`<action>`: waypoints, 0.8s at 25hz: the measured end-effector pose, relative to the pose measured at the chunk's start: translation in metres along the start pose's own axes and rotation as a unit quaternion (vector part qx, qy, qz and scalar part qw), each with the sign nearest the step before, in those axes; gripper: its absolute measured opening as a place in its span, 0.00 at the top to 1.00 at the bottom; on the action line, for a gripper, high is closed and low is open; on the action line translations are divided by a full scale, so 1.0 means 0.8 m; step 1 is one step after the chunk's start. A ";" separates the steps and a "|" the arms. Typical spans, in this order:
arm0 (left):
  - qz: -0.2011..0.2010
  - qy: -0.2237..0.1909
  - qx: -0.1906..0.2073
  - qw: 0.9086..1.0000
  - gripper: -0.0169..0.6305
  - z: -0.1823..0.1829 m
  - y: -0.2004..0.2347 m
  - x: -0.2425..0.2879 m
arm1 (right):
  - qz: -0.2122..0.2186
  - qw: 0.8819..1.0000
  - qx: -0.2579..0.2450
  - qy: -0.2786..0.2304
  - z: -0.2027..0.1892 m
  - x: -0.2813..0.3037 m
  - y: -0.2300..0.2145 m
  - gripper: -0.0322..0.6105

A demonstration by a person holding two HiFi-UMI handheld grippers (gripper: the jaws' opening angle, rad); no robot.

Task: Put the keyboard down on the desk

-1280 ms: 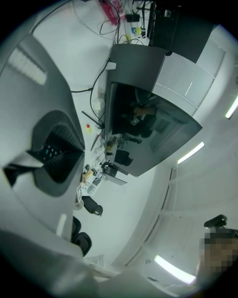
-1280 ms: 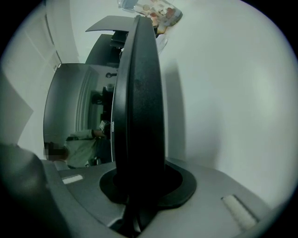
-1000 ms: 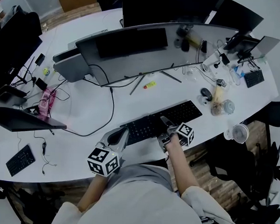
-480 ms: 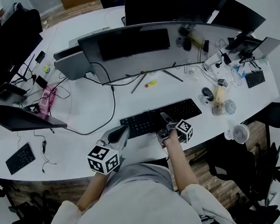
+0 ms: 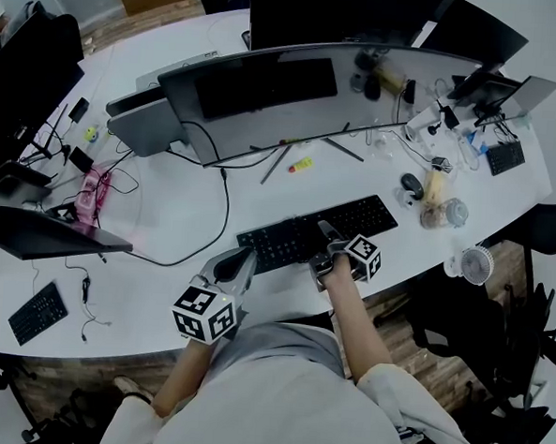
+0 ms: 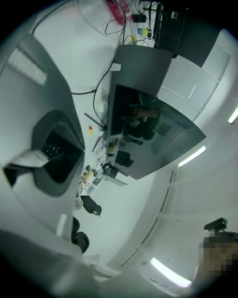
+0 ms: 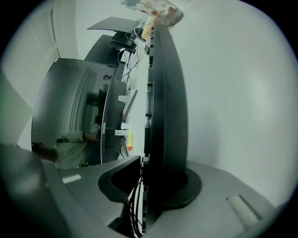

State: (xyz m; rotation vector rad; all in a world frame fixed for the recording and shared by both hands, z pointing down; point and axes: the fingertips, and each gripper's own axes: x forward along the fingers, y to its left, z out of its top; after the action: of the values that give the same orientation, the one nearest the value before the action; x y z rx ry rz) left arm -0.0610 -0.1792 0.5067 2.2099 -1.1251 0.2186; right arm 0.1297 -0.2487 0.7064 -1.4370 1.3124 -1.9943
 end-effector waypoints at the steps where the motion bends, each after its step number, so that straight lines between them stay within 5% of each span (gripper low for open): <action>1: -0.001 0.000 0.000 1.000 0.97 0.000 0.000 0.000 | -0.002 1.000 0.000 -0.003 0.001 0.000 0.000 0.77; 13: -0.015 -0.012 -0.030 0.999 0.97 0.004 0.005 -0.009 | -0.018 0.999 -0.019 -0.023 -0.001 -0.007 0.016 0.60; 20: -0.019 -0.019 -0.034 0.999 0.97 0.006 0.003 -0.011 | -0.032 0.999 0.019 -0.034 -0.005 -0.013 0.009 0.47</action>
State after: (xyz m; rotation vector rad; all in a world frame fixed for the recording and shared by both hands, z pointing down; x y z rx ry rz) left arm -0.0692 -0.1768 0.5005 2.1809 -1.0933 0.1218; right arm 0.1292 -0.2432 0.6947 -1.5338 1.2067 -1.9813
